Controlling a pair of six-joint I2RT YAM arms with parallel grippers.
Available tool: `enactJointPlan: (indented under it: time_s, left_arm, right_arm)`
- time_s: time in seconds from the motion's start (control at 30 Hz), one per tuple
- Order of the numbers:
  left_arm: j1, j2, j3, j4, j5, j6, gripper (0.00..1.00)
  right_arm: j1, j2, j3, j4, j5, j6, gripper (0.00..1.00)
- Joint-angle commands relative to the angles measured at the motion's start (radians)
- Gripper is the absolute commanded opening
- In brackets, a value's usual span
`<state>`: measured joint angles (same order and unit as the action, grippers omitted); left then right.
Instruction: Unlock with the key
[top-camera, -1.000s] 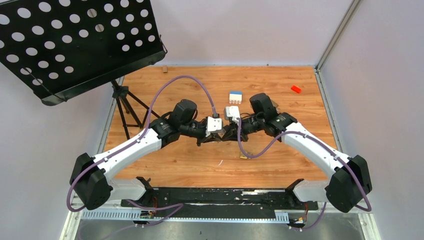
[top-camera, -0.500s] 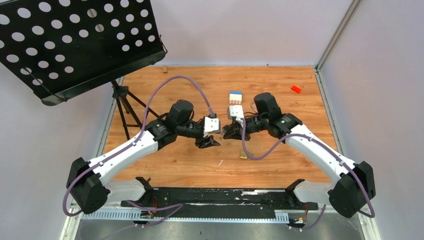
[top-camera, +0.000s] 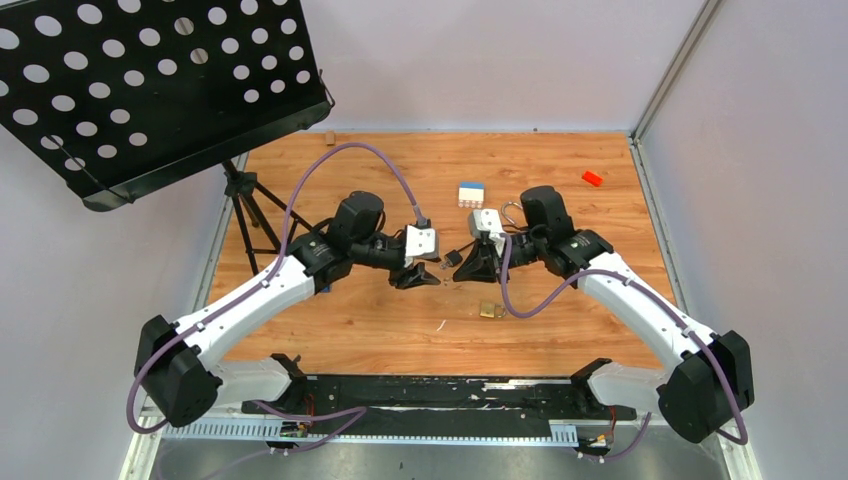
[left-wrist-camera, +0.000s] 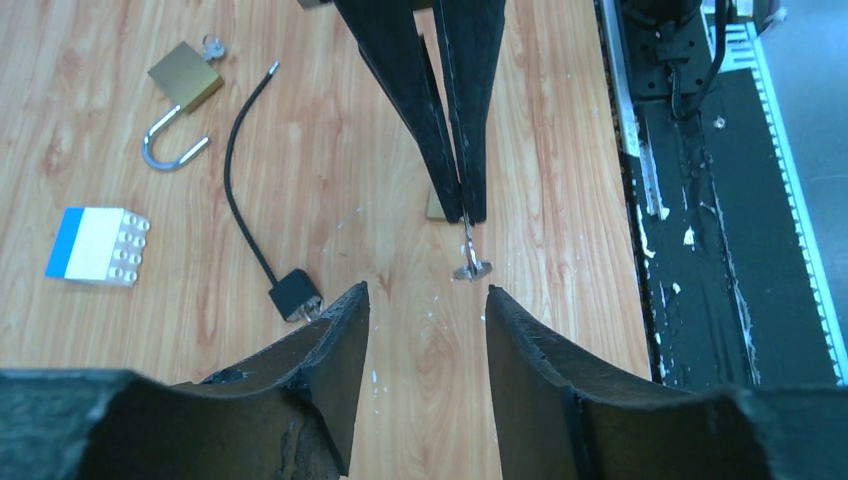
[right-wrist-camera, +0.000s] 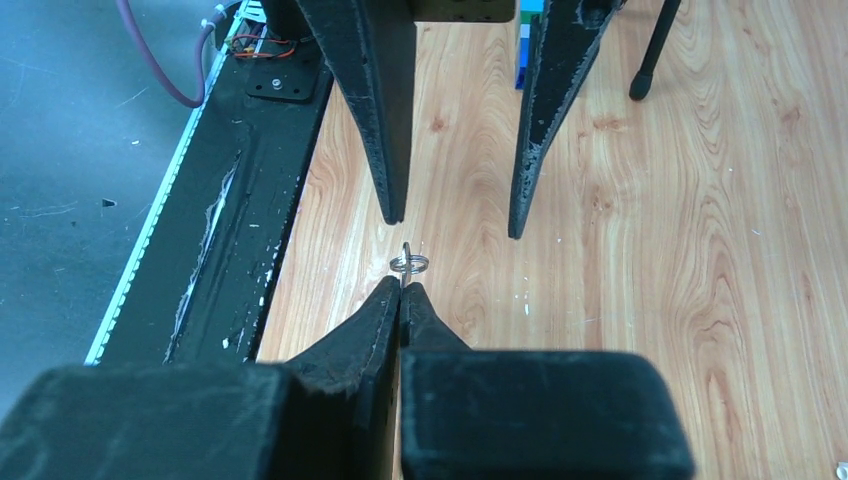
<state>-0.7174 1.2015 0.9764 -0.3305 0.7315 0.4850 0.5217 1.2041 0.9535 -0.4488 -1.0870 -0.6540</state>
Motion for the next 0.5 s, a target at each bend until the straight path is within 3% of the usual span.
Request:
enactJointPlan:
  time_s: [0.0, 0.23, 0.47]
  left_arm:
    - [0.006, 0.045, 0.073, -0.007, 0.08, 0.015, 0.51]
    - [0.006, 0.097, 0.115, -0.055, 0.121, 0.053, 0.37]
    - [0.004, 0.122, 0.132, -0.086, 0.152, 0.074, 0.36]
  right_arm:
    - [-0.012, -0.016, 0.004, 0.045, -0.072, 0.021, 0.0]
    - [-0.019, -0.004, 0.005, 0.051, -0.086, 0.028, 0.0]
    - [-0.025, 0.004, 0.007, 0.058, -0.087, 0.04, 0.0]
